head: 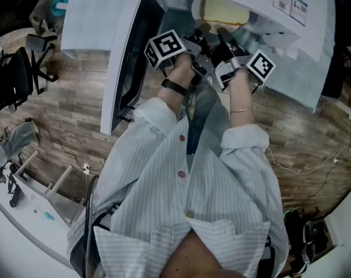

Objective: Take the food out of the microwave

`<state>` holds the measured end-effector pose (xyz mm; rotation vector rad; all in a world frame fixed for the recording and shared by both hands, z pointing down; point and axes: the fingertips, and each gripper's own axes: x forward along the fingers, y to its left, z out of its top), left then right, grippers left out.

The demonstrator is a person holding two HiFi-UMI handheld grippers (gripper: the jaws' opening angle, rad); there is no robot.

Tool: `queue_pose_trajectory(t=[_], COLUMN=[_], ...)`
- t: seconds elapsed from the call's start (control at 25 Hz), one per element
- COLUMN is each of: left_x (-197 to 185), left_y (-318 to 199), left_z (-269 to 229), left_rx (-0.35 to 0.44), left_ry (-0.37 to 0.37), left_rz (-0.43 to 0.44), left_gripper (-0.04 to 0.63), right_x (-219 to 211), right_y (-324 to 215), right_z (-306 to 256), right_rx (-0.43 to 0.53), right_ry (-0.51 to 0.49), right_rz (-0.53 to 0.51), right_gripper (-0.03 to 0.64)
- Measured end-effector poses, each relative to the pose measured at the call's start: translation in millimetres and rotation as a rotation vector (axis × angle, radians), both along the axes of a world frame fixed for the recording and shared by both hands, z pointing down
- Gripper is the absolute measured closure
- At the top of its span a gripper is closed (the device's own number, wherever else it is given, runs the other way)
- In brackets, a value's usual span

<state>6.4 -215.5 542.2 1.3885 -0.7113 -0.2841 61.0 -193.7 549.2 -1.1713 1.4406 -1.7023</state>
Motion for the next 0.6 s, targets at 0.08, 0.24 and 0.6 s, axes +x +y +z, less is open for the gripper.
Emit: queue_pose_trajectory(t=[0.08, 0.24, 0.6], left_x=[2, -2, -11], left_y=[6, 8, 19], left_z=[-2, -2, -11], left_rx=[0.0, 0.001, 0.001], left_ry=[0.003, 0.005, 0.013], left_rz=[-0.009, -0.047, -0.12], left_gripper=[0.577, 0.577, 0.577], right_x=[2, -1, -8], right_y=[5, 5, 11], right_z=[-1, -2, -13], right_rx=[-0.003, -0.001, 0.007], right_ry=[0.003, 0.007, 0.001], right_rz=[-0.014, -0.057, -0.134], right_gripper=[0.577, 0.577, 0.577])
